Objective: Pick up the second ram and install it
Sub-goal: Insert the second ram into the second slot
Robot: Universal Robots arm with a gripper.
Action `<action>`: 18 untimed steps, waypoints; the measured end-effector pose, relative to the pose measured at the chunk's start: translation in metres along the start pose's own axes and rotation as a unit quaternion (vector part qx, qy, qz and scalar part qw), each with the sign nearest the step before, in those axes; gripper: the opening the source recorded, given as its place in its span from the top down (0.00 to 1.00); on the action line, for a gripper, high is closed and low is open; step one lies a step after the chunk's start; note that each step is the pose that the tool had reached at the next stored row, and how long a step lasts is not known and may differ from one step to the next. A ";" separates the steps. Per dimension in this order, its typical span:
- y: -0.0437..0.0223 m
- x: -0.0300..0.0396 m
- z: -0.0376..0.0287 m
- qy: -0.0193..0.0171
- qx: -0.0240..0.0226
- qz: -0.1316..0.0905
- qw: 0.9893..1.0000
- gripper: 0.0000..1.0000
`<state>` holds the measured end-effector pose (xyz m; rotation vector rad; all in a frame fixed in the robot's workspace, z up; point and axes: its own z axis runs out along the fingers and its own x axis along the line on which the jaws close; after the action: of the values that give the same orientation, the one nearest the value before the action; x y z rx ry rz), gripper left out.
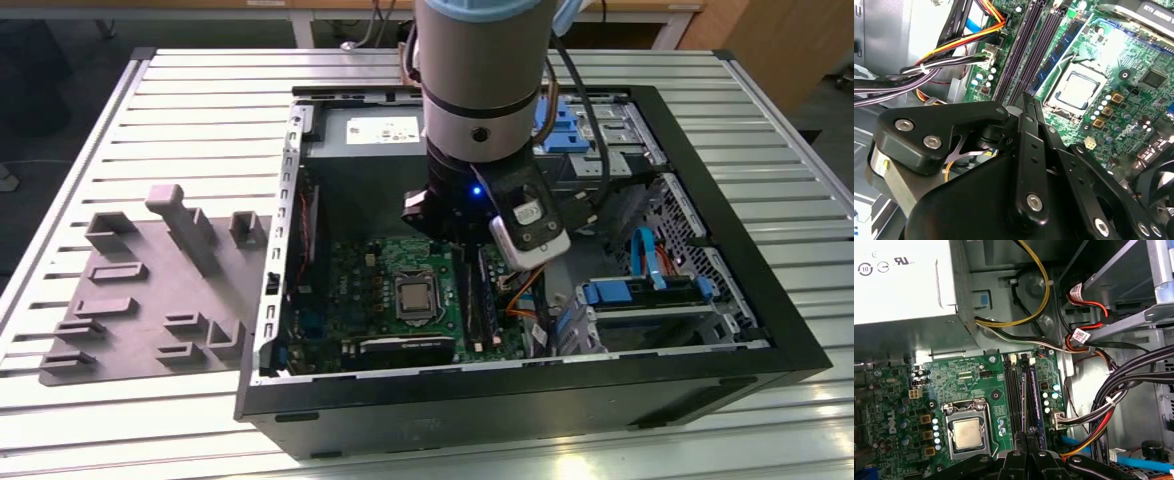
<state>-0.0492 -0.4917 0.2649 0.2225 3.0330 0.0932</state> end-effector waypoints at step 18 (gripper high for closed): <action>-0.0005 0.0009 0.0062 0.000 0.000 -0.003 1.000 0.88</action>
<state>-0.0496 -0.4917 0.2587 0.2126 3.0338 0.0936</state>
